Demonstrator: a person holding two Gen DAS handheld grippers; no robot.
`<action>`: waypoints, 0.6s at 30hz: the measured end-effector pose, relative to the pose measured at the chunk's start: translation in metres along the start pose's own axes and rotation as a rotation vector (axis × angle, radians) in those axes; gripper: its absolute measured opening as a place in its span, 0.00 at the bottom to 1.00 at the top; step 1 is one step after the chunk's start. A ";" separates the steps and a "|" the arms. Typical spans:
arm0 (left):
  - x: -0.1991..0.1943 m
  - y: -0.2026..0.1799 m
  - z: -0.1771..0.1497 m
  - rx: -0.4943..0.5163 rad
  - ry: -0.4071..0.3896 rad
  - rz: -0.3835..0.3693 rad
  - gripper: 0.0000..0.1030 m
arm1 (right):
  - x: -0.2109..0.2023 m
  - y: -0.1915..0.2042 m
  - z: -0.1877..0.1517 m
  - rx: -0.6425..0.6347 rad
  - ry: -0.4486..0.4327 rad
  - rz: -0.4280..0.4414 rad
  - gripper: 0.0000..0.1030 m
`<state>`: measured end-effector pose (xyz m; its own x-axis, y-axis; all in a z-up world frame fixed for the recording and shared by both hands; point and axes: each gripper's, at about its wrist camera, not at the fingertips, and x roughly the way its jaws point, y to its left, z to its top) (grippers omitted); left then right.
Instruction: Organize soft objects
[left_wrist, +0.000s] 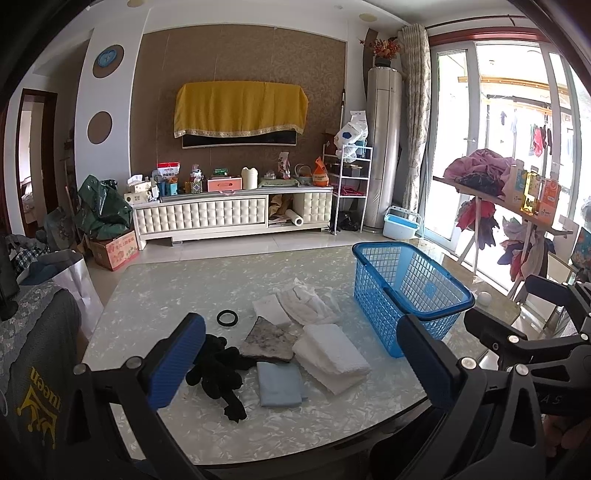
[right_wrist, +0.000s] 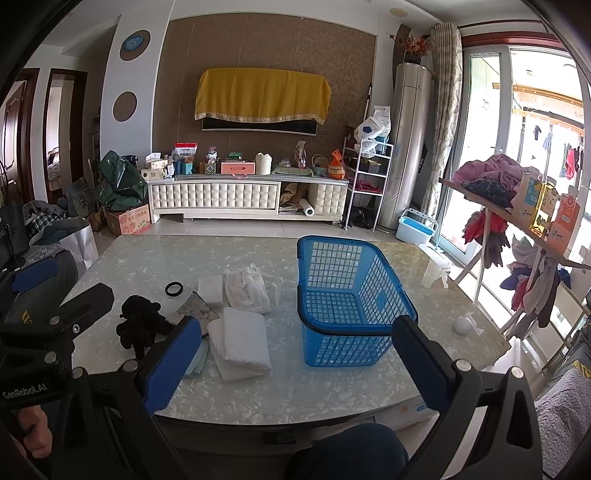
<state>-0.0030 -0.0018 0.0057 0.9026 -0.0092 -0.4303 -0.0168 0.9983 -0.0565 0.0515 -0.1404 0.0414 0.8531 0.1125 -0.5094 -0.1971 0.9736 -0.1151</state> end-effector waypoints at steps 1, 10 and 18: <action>0.000 0.000 0.000 0.001 0.000 0.000 1.00 | 0.000 0.000 0.000 0.000 0.001 0.000 1.00; -0.001 -0.001 -0.001 0.004 -0.009 -0.006 1.00 | 0.000 0.000 -0.001 0.003 0.002 0.001 1.00; -0.002 -0.002 -0.001 0.001 -0.007 -0.007 1.00 | 0.000 0.000 -0.001 0.003 0.003 0.001 1.00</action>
<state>-0.0050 -0.0037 0.0053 0.9059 -0.0159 -0.4232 -0.0099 0.9982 -0.0587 0.0509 -0.1402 0.0411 0.8517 0.1131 -0.5117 -0.1966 0.9741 -0.1119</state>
